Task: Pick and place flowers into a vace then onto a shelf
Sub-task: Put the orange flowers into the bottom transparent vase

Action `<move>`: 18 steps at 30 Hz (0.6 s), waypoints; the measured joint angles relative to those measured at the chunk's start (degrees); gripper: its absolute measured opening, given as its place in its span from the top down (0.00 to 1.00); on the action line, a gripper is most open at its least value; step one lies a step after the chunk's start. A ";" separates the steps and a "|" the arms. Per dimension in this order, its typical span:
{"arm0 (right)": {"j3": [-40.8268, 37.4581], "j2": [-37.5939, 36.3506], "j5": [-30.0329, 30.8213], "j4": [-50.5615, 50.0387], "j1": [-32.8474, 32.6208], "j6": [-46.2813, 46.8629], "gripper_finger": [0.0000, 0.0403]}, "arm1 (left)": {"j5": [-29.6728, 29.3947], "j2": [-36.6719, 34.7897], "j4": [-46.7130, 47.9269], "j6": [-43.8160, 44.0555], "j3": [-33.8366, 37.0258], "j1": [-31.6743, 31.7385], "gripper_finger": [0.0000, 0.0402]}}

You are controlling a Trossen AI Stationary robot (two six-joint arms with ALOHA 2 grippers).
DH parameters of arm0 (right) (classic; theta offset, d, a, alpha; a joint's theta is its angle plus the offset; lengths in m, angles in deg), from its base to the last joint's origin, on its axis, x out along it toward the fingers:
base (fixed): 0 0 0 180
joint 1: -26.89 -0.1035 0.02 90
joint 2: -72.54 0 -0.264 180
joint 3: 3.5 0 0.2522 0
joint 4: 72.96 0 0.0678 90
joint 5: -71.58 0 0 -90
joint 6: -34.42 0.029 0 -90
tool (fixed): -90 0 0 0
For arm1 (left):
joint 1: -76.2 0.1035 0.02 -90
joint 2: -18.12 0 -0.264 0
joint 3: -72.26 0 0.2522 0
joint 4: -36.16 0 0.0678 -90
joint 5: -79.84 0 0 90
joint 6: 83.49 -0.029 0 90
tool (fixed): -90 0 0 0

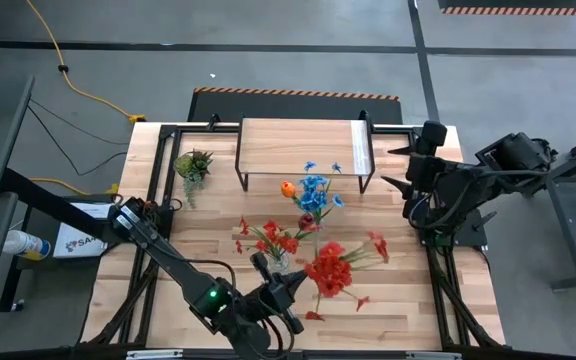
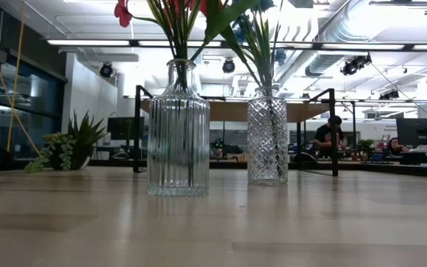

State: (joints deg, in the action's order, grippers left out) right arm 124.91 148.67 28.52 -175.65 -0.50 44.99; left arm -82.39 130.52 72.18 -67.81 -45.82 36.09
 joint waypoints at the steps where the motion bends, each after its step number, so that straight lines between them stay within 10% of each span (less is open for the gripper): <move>1: 0.00 0.01 0.02 0.03 0.01 0.00 0.39 | 0.70 0.00 0.76 -0.39 0.00 0.00 0.94; 18: 0.00 0.01 0.01 4.97 0.01 1.16 0.39 | 7.66 0.00 8.18 2.08 0.00 0.88 0.94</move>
State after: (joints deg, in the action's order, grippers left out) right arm 124.91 148.68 28.53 -170.68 -0.48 46.15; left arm -74.73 130.52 80.36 -65.73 -45.82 36.97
